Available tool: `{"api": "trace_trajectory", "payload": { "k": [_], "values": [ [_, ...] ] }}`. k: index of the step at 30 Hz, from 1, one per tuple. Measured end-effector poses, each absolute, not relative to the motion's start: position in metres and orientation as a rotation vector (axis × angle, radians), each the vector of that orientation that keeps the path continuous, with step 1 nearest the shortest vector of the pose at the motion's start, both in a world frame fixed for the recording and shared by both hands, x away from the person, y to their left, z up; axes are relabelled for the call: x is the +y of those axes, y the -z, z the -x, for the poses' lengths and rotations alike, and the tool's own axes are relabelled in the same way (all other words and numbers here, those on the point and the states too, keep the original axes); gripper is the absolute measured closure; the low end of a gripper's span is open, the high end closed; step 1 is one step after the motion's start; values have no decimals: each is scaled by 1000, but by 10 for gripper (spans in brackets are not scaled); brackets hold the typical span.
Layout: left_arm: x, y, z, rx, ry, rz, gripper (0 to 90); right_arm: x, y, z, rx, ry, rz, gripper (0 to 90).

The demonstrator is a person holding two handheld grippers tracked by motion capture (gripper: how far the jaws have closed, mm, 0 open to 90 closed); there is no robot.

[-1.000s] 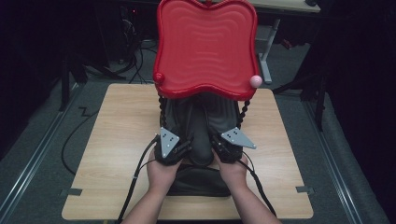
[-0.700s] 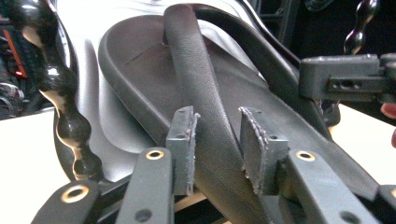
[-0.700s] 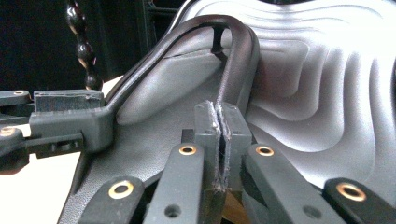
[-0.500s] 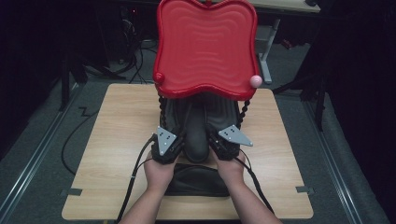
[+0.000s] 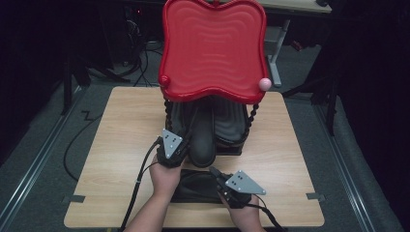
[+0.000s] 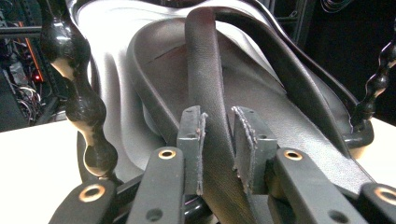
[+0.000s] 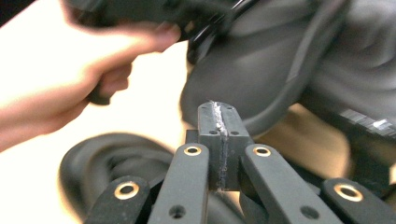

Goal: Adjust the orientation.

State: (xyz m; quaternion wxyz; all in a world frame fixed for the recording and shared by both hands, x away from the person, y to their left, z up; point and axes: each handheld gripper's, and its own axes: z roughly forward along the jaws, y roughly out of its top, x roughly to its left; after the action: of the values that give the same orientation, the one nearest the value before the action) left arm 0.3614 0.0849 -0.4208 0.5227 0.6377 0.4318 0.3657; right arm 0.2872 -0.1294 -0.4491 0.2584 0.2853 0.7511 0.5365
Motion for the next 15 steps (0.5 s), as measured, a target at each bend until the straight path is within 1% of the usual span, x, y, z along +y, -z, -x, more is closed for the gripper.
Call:
{"api": "trace_trajectory", "payload": {
  "k": [3, 6, 13, 14, 15],
  "values": [
    [85, 421, -361, 1035, -877, -1526, 727, -122, 456, -288, 2060, -1416, -746, 900],
    [86, 421, -362, 1031, -877, -1524, 726, -117, 463, -297, 2083, -1386, -762, 900],
    [89, 421, -367, 1034, -882, -1499, 718, -112, 467, -311, 2069, -1371, -788, 900],
    [90, 420, -368, 1034, -873, -1496, 710, -111, 466, -311, 2069, -1374, -795, 900],
    [91, 420, -369, 1029, -864, -1494, 671, -110, 465, -313, 2064, -1377, -798, 900]
  ]
}}
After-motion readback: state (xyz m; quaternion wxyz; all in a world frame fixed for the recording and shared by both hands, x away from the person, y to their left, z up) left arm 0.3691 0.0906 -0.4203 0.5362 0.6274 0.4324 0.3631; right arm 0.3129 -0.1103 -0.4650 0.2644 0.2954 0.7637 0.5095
